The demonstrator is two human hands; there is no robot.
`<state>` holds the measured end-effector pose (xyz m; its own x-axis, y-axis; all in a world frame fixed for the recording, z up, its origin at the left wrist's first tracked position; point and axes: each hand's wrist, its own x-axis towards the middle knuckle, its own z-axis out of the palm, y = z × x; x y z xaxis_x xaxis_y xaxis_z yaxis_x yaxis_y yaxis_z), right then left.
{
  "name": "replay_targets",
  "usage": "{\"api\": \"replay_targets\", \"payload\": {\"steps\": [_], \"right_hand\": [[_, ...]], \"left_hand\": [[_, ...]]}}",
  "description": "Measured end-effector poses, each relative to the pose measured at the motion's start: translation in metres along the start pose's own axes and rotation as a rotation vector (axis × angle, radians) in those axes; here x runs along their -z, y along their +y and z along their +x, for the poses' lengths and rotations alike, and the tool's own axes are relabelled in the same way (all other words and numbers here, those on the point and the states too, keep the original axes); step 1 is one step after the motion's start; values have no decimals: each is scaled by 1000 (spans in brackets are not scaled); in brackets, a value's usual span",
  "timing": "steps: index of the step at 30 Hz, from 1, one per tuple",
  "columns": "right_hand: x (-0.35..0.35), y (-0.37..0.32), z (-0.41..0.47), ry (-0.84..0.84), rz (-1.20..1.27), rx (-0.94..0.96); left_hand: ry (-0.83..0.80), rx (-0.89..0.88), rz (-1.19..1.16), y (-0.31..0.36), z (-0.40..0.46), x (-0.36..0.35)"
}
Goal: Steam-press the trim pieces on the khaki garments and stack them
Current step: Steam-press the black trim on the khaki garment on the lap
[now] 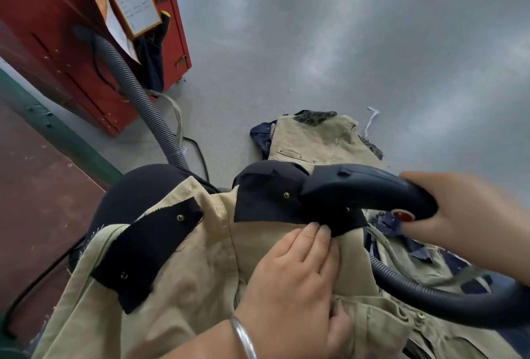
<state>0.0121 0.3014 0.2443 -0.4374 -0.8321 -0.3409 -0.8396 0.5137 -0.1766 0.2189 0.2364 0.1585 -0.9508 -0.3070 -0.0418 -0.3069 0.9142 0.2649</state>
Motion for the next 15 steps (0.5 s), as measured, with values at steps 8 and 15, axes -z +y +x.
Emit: {"api": "replay_targets", "payload": {"steps": [8,15], "right_hand": [[5,-25,64,221,8,-17],[33,9,18,190,128,48]], "left_hand": [[-23,-8,14,3,-2,4],[-99,-118,34,-1,7,7]]}}
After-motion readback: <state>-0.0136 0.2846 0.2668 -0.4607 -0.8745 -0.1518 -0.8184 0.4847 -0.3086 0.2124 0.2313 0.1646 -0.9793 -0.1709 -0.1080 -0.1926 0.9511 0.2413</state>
